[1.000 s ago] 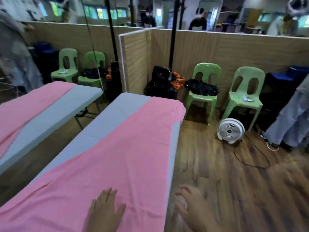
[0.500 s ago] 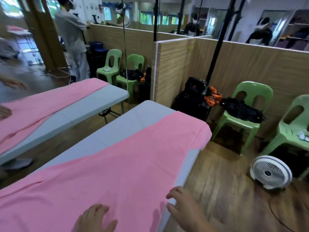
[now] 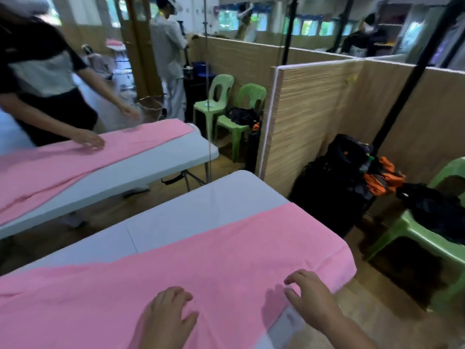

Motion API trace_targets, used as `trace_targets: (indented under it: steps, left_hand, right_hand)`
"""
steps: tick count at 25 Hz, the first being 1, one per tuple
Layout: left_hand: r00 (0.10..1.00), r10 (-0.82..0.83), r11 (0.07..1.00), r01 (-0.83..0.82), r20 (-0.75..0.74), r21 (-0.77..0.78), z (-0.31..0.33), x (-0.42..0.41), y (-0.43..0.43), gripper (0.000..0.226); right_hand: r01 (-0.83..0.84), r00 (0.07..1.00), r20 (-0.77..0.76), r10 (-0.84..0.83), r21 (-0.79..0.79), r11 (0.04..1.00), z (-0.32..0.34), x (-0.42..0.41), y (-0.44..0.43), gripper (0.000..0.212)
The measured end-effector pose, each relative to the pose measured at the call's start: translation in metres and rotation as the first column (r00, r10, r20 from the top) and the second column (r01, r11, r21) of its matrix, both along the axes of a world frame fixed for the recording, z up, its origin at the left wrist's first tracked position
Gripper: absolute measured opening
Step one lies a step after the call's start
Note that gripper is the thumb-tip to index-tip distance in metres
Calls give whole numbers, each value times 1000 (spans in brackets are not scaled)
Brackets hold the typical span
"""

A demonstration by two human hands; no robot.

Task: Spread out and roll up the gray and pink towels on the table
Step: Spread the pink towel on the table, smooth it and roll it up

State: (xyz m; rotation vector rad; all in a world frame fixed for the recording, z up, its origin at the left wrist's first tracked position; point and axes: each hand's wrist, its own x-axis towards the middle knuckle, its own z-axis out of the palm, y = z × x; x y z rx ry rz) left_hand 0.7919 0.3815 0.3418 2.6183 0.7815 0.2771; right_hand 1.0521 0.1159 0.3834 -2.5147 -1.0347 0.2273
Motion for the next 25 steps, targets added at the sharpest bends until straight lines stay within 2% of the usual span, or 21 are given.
trace_targets:
  steps: [4, 7, 9, 11, 13, 15, 16, 18, 21, 23, 25]
  left_hand:
    - [990, 137, 983, -133, -22, 129, 11, 68, 27, 35]
    - [962, 270, 950, -258, -48, 179, 2, 117, 75, 40]
    - [946, 307, 938, -282, -106, 202, -7, 134, 98, 46]
    - [950, 281, 943, -245, -140, 227, -12, 141, 107, 38]
    - [949, 266, 945, -223, -169, 239, -4, 146, 109, 18]
    - [954, 281, 939, -251, -103, 234, 18, 145, 109, 11]
    - [957, 289, 938, -276, -32, 208, 33, 140, 104, 11]
    - [956, 266, 945, -284, 124, 165, 63, 113, 78, 10]
    - [942, 228, 942, -278, 247, 190, 75, 53, -2, 13]
    - [960, 221, 944, -255, 172, 207, 41, 10, -45, 23]
    - [982, 188, 963, -190, 28, 192, 1, -20, -70, 44]
  right_hand:
    - [-226, 971, 52, 235, -143, 964, 5, 102, 73, 32]
    - [-284, 946, 93, 310, -218, 934, -11, 173, 144, 48]
    - [-311, 935, 84, 346, -278, 909, -30, 205, 178, 55]
    - [-347, 909, 117, 399, -316, 883, -49, 224, 196, 49]
    - [-361, 895, 140, 423, -327, 873, -49, 231, 203, 28]
    - [-378, 892, 157, 424, -256, 890, -25, 228, 195, 8]
    - [-371, 903, 162, 397, -167, 913, -7, 225, 184, 3]
    - [-379, 896, 240, 373, -23, 925, 31, 210, 144, 3]
    - [-526, 801, 344, 490, 15, 850, 61, 163, 59, 5]
    - [-598, 744, 347, 571, -37, 801, 31, 138, 7, 15]
    - [-695, 625, 327, 709, -183, 696, -25, 129, -30, 21]
